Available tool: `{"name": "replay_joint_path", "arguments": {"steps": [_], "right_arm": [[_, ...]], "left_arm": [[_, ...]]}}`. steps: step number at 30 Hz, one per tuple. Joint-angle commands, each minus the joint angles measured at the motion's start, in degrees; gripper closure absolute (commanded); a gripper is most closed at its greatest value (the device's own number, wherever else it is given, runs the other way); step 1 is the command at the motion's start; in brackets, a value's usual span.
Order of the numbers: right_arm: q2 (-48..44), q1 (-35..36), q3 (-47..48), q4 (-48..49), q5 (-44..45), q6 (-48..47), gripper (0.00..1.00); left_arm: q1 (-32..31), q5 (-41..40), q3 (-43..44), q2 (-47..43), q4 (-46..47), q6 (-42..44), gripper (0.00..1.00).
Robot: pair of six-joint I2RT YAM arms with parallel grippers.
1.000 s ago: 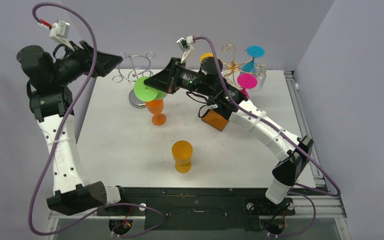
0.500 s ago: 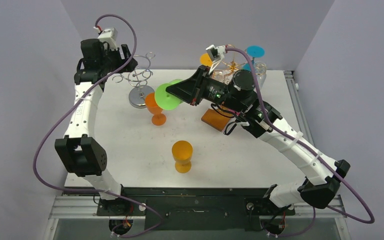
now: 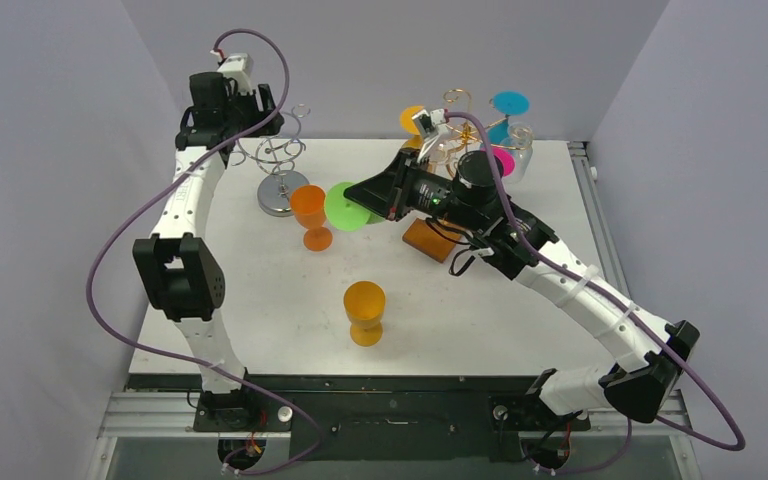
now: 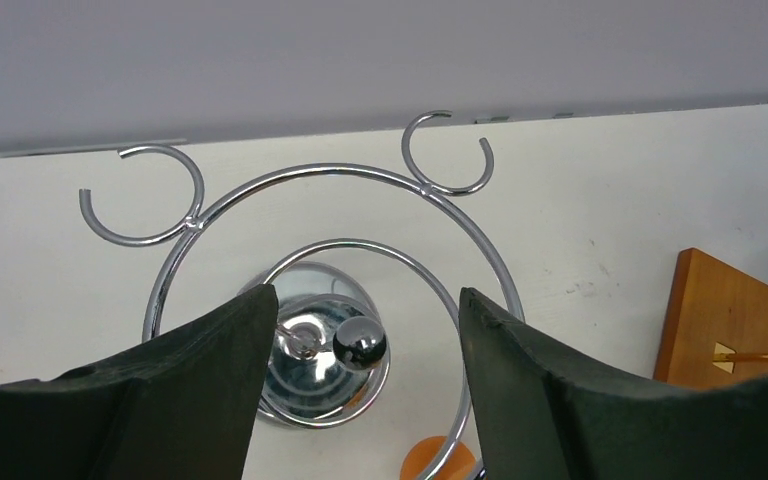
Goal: Place the wine glass upside down on the wine glass rack
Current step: Move the wine rack to the center of the board.
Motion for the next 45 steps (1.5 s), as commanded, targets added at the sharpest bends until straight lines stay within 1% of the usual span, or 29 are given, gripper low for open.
{"name": "replay_joint_path", "arguments": {"steps": [1, 6, 10, 14, 17, 23, 30, 34, 37, 42, 45], "right_arm": [[-2.9, -2.1, -1.5, 5.5, -1.5, 1.4, 1.00], [-3.3, -3.5, -2.9, 5.9, -2.3, 1.7, 1.00], [-4.2, -4.2, -3.9, 6.2, -2.3, 1.8, 1.00], [-5.0, -4.5, -4.0, 5.5, -1.7, 1.2, 1.00], [-5.1, -4.5, -3.8, 4.7, -1.3, 0.8, 1.00], [-6.1, -4.2, -3.2, 0.9, 0.5, -1.7, 1.00], [-6.6, -4.0, -3.4, -0.2, 1.3, -2.5, 1.00], [-7.0, -3.9, -3.5, -0.7, 1.8, -3.1, 1.00], [-7.1, -3.9, -3.6, -1.1, 1.9, -3.5, 1.00], [-7.4, -3.9, -4.2, -1.0, 2.0, -3.4, 1.00], [-7.9, -3.9, -4.9, -1.0, 2.0, -3.4, 1.00]], "left_arm": [[-1.8, -0.6, 3.1, 1.0, 5.5, 1.5, 0.39], [-2.9, -0.3, 3.1, 1.5, 6.4, 2.5, 0.57], [-3.2, -0.6, 3.0, 1.0, 5.2, 2.0, 0.78], [-3.3, -1.0, -0.4, -2.1, 4.8, 1.2, 1.00], [-3.3, -0.6, -3.2, -4.9, 4.1, -0.2, 1.00], [-3.3, 3.9, -10.1, -11.0, 2.0, -4.9, 1.00], [-3.3, 8.7, -16.7, -17.6, -0.3, -9.4, 1.00], [-4.1, 10.8, -22.7, -22.1, -0.1, -10.5, 1.00], [-5.6, 12.0, -26.6, -25.1, -0.8, -10.0, 1.00], [-11.4, 12.5, -32.6, -29.6, -2.5, -8.1, 1.00], [-14.5, 12.9, -32.4, -30.4, -5.0, -7.9, 1.00]]}}
